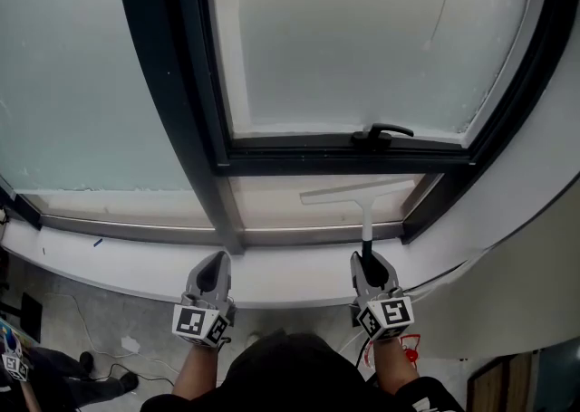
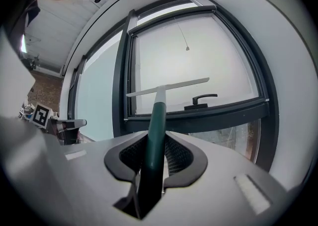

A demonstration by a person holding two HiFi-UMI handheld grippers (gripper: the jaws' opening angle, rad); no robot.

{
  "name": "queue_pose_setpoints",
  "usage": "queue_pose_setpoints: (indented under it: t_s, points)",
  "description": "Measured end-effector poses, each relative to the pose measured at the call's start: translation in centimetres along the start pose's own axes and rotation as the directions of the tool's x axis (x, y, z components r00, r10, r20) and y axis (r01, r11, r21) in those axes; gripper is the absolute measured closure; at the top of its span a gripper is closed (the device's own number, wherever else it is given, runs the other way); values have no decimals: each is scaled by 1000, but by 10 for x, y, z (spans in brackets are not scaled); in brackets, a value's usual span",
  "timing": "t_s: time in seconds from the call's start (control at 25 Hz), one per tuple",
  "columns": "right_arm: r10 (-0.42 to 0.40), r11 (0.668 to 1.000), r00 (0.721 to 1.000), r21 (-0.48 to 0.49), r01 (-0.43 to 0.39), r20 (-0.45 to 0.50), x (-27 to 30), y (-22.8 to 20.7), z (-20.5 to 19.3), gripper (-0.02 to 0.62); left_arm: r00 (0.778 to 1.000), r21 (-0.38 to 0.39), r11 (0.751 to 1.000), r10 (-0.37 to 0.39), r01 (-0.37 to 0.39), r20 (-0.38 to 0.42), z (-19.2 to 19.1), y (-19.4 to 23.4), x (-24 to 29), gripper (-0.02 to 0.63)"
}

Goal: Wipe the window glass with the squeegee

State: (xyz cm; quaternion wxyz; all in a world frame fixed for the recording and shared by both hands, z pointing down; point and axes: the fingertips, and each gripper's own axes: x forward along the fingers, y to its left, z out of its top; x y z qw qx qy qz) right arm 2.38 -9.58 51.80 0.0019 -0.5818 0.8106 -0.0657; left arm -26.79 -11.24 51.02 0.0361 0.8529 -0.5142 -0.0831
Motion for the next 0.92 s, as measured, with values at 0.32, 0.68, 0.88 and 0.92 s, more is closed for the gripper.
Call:
queue_pose_setpoints:
  t_s: [0.32, 0.68, 0.88, 0.92]
  points:
    - [-15, 1000, 1000, 17, 15, -13, -3, 2, -8, 509, 1000, -19, 1000, -14, 14, -14, -3, 1, 0, 607]
    - [-9, 999, 1000, 37, 10, -18, 0, 5, -13, 509, 999, -8, 999, -41, 41, 19, 5, -3, 9, 607]
    - [-8, 999, 1000, 40, 9, -25, 1, 8, -12, 509, 999, -20, 999, -31, 31, 17, 4, 1, 6, 607]
    - [-8, 999, 1000, 43, 9, -25, 1, 9, -12, 509, 1000, -25, 999, -28, 28, 13, 3, 1, 4, 607]
